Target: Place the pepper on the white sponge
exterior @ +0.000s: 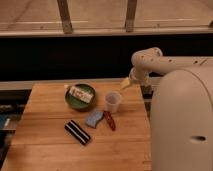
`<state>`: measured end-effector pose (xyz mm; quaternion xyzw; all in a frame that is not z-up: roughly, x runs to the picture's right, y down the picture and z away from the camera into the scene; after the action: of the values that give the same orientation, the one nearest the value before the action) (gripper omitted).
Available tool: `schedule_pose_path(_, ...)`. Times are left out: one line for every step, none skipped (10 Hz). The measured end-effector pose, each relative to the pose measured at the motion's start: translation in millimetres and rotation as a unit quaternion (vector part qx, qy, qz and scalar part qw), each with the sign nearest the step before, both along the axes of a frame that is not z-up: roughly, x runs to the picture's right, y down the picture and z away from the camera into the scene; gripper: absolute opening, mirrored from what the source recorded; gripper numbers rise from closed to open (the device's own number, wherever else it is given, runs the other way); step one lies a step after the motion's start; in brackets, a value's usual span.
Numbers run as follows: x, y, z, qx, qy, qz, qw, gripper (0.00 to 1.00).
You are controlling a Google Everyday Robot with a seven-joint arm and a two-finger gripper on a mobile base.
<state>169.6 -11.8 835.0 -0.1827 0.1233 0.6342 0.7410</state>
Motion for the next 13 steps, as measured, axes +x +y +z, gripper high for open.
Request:
schedule_pose_path(0, 0, 0.0, 0.0, 0.0, 0.0, 1.0, 0.8)
schedule_pose_path(0, 0, 0.0, 0.0, 0.0, 0.0, 1.0, 0.8)
schedule_pose_path(0, 0, 0.0, 0.0, 0.0, 0.0, 1.0, 0.8)
schedule_pose_path(0, 0, 0.0, 0.0, 0.0, 0.0, 1.0, 0.8)
schedule_pose_path(0, 0, 0.0, 0.0, 0.0, 0.0, 1.0, 0.8)
schedule_pose_path(0, 0, 0.0, 0.0, 0.0, 0.0, 1.0, 0.8)
schedule_pose_path(0, 0, 0.0, 0.0, 0.0, 0.0, 1.0, 0.8)
schedule_pose_path(1, 0, -1.2, 0.003, -0.001, 0.002, 1.0, 0.8)
schedule_pose_path(2, 1, -6.0, 0.007, -0.004, 0.006, 0.9999, 0.8)
schedule_pose_path(7, 5, -16.9, 0.012, -0.008, 0.007, 0.9999, 0.8)
schedule_pose_path(12, 15, -31.6, 0.016, -0.014, 0.005, 0.9998, 0.8)
schedule_pose_path(15, 27, -43.6, 0.017, -0.019, 0.003, 0.9997, 0.8)
schedule_pose_path(16, 34, -50.8, 0.017, -0.024, 0.002, 0.9996, 0.8)
